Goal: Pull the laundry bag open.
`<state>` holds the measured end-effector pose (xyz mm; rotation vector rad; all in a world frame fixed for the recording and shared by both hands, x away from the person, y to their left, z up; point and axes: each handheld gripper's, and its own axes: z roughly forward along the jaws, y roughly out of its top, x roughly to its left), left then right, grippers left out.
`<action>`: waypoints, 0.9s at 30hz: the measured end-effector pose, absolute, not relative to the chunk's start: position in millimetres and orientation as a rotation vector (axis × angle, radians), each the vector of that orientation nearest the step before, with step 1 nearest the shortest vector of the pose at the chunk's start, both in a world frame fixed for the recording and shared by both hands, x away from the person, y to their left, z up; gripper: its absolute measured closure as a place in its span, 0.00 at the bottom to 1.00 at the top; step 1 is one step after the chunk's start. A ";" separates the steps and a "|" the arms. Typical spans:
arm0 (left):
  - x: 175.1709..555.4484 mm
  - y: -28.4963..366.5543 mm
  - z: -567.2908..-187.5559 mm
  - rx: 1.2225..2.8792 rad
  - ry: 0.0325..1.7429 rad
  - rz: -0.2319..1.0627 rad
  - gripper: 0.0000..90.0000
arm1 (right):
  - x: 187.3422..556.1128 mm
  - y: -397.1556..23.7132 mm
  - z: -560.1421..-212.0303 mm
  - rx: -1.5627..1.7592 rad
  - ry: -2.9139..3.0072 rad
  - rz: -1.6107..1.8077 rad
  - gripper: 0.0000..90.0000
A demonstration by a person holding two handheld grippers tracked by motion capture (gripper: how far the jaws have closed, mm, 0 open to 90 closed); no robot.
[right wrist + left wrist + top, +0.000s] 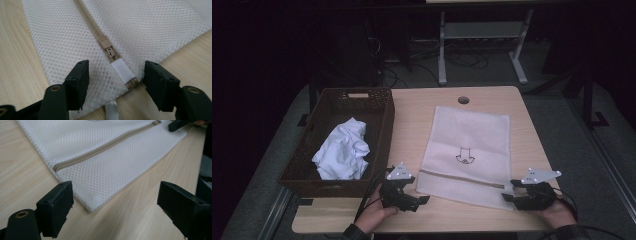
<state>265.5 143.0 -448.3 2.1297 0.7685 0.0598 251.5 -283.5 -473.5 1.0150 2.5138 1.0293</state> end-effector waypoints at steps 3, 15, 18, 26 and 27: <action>265.5 143.9 -447.5 2.121 0.766 0.055 0.15 | 250.4 -282.5 -472.8 1.026 2.507 1.032 0.50; 265.8 143.9 -449.6 2.133 0.747 0.023 0.15 | 247.9 -276.6 -470.8 1.024 2.527 1.042 0.76; 266.0 143.4 -449.8 2.141 0.744 0.030 0.16 | 248.5 -275.2 -470.1 1.032 2.537 1.046 0.85; 265.9 142.5 -451.3 2.150 0.734 0.024 0.23 | 249.6 -273.8 -467.4 1.034 2.538 1.054 0.89; 265.7 142.4 -450.8 2.149 0.729 0.020 0.23 | 249.6 -273.8 -466.6 1.033 2.532 1.061 0.89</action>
